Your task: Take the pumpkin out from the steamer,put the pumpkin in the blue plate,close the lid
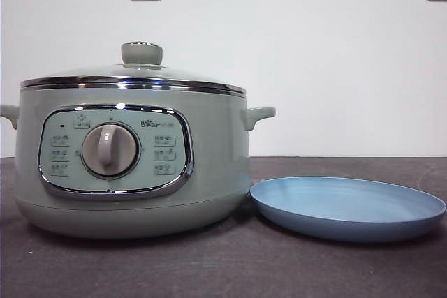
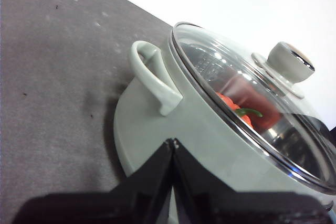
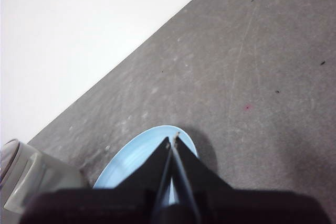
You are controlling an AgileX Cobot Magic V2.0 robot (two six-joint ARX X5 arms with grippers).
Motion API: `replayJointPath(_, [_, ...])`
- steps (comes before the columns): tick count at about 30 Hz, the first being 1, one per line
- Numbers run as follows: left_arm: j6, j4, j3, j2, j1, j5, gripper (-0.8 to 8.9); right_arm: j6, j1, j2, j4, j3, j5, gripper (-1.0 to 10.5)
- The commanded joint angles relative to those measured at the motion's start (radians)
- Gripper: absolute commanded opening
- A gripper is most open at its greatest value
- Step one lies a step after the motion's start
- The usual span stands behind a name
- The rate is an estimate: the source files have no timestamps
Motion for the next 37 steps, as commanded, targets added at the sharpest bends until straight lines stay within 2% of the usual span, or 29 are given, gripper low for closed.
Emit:
replayJointPath(1, [-0.013,-0.002,-0.014,-0.003,0.003,0.012,-0.05,0.008,0.001,-0.002,0.0,-0.012,-0.003,-0.2])
replayJointPath(11, [-0.007,-0.051,0.093,0.019,0.003,0.028,-0.06,-0.006,0.001,0.027,-0.053,0.071,-0.077,-0.2])
replayJointPath(16, [0.055,-0.087,0.192,0.102,0.003,0.029,-0.07,-0.026,0.001,0.076,-0.055,0.149,-0.08,-0.2])
replayJointPath(22, [0.151,-0.09,0.333,0.258,0.003,0.033,-0.07,-0.139,0.001,0.167,-0.06,0.271,-0.08,-0.2])
replayJointPath(27, [0.262,-0.127,0.48,0.4,0.003,0.039,-0.07,-0.243,0.001,0.28,-0.074,0.398,-0.087,-0.2])
replayJointPath(32, [0.362,-0.197,0.622,0.525,0.003,0.069,-0.05,-0.376,0.001,0.411,-0.116,0.539,-0.183,-0.2])
replayJointPath(35, [0.386,-0.24,0.698,0.587,0.003,0.111,-0.05,-0.455,0.001,0.496,-0.174,0.632,-0.264,-0.1])
replayJointPath(37, [0.389,-0.265,0.74,0.624,0.002,0.141,-0.03,-0.5,0.001,0.554,-0.225,0.695,-0.32,0.4])
